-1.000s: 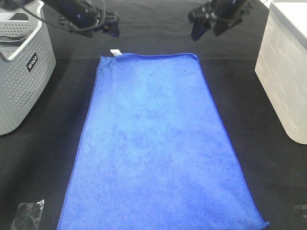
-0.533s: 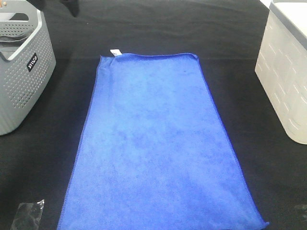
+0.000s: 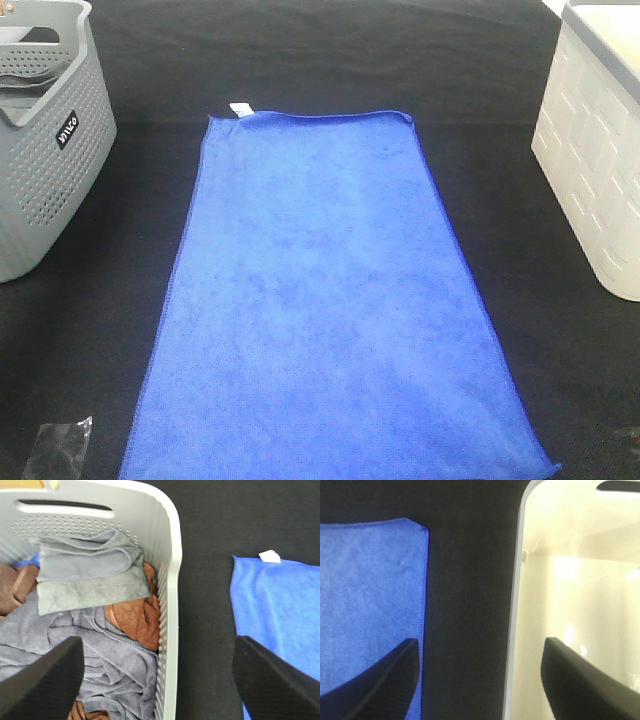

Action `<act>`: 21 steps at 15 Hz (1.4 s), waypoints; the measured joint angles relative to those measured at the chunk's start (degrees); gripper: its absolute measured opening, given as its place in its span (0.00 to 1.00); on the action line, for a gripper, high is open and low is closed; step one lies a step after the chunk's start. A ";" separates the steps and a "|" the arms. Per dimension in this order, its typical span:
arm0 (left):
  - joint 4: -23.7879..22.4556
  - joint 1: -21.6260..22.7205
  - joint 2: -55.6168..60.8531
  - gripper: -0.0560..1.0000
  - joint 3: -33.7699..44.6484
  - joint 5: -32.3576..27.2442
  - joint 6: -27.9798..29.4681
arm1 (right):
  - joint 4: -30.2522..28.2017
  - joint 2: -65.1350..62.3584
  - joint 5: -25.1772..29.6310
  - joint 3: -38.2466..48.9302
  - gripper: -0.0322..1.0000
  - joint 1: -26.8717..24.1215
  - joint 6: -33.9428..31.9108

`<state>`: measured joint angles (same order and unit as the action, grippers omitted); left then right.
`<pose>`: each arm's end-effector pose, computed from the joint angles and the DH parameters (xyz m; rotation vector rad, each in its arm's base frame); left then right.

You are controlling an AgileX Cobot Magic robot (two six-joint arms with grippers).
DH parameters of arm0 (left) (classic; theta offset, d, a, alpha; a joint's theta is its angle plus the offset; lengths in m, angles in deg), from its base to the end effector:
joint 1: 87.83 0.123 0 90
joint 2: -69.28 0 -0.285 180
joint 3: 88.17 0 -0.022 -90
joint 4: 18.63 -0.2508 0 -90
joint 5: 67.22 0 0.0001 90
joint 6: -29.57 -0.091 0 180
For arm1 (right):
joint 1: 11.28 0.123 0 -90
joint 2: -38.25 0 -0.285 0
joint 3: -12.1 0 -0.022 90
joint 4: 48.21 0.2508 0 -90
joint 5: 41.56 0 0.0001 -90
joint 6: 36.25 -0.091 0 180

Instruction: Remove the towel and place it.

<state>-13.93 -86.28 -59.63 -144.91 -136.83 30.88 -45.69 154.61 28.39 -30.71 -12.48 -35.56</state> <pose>0.4672 0.0056 0.3712 -0.0641 2.4718 -0.1056 0.4149 -0.0049 0.3974 0.0130 2.5036 0.0443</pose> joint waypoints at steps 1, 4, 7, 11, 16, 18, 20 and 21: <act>-0.11 0.00 1.83 0.78 2.52 0.06 -0.69 | 0.23 -2.12 -0.11 0.97 0.70 0.00 0.00; -2.06 0.00 12.20 0.78 18.91 0.11 -1.32 | 0.46 -14.15 -0.17 12.83 0.70 0.00 0.00; -2.98 0.06 27.33 0.78 38.27 1.38 -1.32 | 0.40 -31.68 -0.06 27.79 0.70 0.00 0.00; -5.90 0.06 48.64 0.78 56.04 2.75 -1.32 | -1.49 -53.97 -0.06 44.29 0.70 0.00 0.40; -8.94 0.06 70.47 0.78 71.28 5.84 -1.32 | -2.18 -78.09 0.29 61.25 0.70 0.00 0.40; -11.00 0.06 78.72 0.78 79.13 9.45 -1.32 | -2.18 -84.86 0.29 66.63 0.70 0.00 0.40; -11.52 0.06 88.06 0.78 86.12 14.21 -1.32 | -2.18 -90.36 0.29 71.28 0.70 0.00 0.23; -11.63 0.06 92.65 0.78 89.55 15.53 -1.32 | -2.18 -92.53 0.29 73.28 0.70 0.00 0.23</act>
<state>-25.56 -86.23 33.01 -55.36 -121.30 29.57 -47.87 62.08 28.68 42.57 -12.48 -35.33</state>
